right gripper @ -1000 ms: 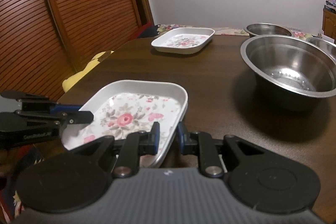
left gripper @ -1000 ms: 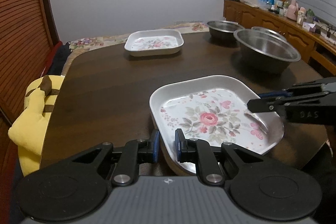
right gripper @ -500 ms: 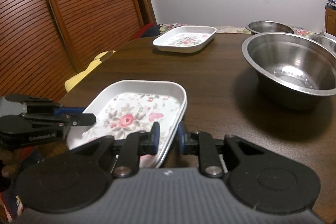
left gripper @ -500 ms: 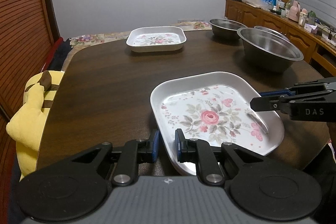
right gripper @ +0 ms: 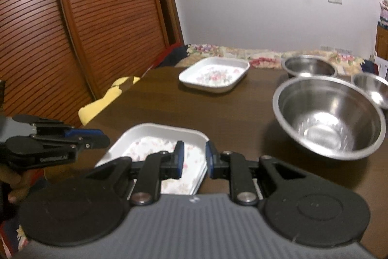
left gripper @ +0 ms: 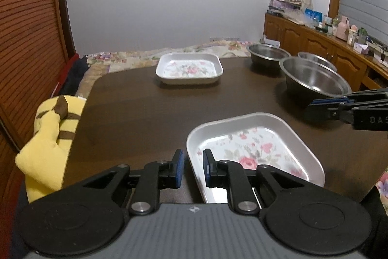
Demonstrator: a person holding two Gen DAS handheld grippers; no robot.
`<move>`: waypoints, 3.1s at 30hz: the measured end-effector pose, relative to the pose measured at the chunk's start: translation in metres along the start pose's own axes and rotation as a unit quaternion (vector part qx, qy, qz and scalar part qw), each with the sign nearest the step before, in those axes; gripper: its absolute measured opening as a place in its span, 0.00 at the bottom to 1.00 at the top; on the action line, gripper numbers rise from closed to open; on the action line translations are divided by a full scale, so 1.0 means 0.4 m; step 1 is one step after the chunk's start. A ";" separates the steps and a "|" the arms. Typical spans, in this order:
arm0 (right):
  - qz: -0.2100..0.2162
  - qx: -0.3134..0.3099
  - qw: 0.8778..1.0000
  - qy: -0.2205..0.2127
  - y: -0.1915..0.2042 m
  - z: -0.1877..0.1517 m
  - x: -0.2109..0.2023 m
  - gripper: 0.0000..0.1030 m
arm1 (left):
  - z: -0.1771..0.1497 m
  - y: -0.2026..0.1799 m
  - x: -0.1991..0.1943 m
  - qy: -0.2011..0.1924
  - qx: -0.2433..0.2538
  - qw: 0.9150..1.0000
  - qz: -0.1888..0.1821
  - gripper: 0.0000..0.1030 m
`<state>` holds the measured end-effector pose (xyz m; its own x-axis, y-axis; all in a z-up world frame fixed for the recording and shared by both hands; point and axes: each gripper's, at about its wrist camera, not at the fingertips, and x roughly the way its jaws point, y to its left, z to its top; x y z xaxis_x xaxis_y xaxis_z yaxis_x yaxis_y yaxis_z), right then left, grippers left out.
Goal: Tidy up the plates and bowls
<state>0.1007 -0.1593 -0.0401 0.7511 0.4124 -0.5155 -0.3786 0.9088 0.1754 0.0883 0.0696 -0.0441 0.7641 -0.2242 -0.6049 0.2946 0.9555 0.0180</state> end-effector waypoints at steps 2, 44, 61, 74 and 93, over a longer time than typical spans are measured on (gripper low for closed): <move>0.000 -0.004 1.000 -0.007 0.001 0.014 -0.009 0.21 | 0.014 0.004 -0.006 -0.005 0.000 1.000 0.001 0.17; 0.007 -0.016 0.999 0.027 -0.058 0.297 0.188 0.21 | 0.274 0.133 0.165 -0.029 -0.009 1.000 0.005 0.37; -0.028 0.018 0.993 0.114 -0.137 0.321 0.412 0.38 | 0.340 0.219 0.388 0.009 -0.037 0.999 -0.019 0.42; -0.029 0.049 0.986 0.155 -0.196 0.333 0.510 0.38 | 0.364 0.250 0.519 0.031 -0.054 0.997 -0.036 0.41; -0.009 0.038 0.981 0.188 -0.199 0.325 0.547 0.24 | 0.349 0.256 0.601 0.060 -0.081 0.993 -0.054 0.13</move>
<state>0.3656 -0.1330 -0.0579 0.4986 0.3563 -0.7902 -0.3142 0.9239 0.2183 0.3822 0.0868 -0.0767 0.6559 -0.3112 -0.6877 0.2675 0.9478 -0.1737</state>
